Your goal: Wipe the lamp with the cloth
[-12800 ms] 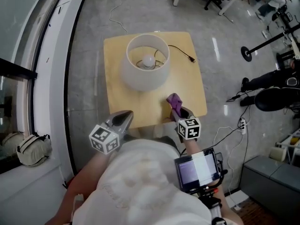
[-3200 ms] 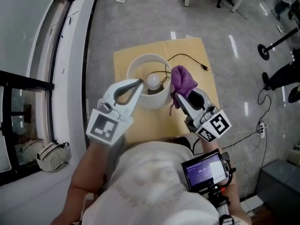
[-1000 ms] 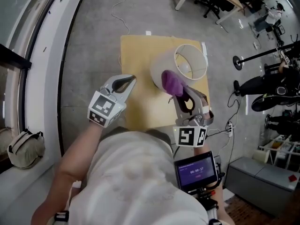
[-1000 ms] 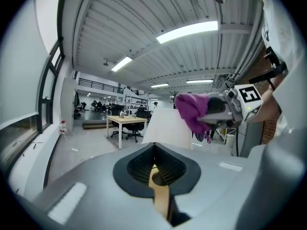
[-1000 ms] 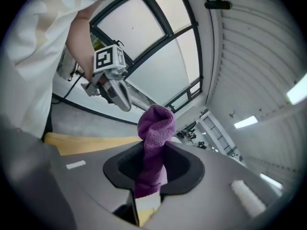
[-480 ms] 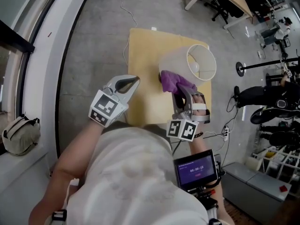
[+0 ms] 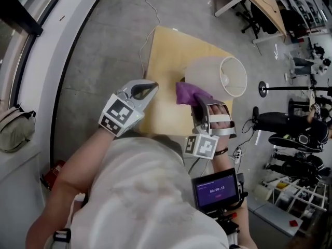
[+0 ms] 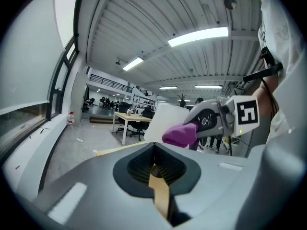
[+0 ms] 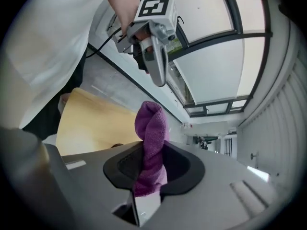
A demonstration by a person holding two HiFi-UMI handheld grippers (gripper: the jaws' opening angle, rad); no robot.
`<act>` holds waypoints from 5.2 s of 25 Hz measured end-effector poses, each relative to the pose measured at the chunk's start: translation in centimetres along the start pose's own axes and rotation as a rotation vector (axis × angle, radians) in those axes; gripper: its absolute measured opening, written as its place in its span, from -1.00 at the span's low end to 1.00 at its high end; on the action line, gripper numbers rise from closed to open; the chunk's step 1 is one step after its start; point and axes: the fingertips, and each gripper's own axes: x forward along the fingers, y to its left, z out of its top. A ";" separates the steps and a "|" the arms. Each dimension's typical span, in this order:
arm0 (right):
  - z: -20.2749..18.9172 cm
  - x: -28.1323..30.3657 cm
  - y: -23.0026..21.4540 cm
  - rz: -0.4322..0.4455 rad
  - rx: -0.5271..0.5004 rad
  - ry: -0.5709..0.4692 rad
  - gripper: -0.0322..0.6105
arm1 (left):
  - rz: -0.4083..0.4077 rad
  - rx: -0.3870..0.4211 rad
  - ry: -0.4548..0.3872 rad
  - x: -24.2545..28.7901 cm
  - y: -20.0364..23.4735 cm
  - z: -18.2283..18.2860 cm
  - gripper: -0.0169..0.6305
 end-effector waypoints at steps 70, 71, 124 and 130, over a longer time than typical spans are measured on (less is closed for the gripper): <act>-6.8 9.0 -11.4 1.140 -0.728 -0.096 -0.60 | 0.082 -0.032 -0.051 2.0 0.0 3.1 -0.95; -7.2 8.7 -12.0 1.117 -0.723 -0.103 -0.60 | 0.072 -0.027 -0.051 2.3 -0.1 3.3 -0.95; -16.0 7.1 -14.3 1.200 0.379 -0.538 -0.60 | -0.017 0.069 0.042 6.6 -6.2 5.6 -0.95; -17.9 5.6 -16.4 0.887 0.613 -0.640 -0.60 | -0.074 0.084 0.032 5.9 -6.7 5.7 -0.95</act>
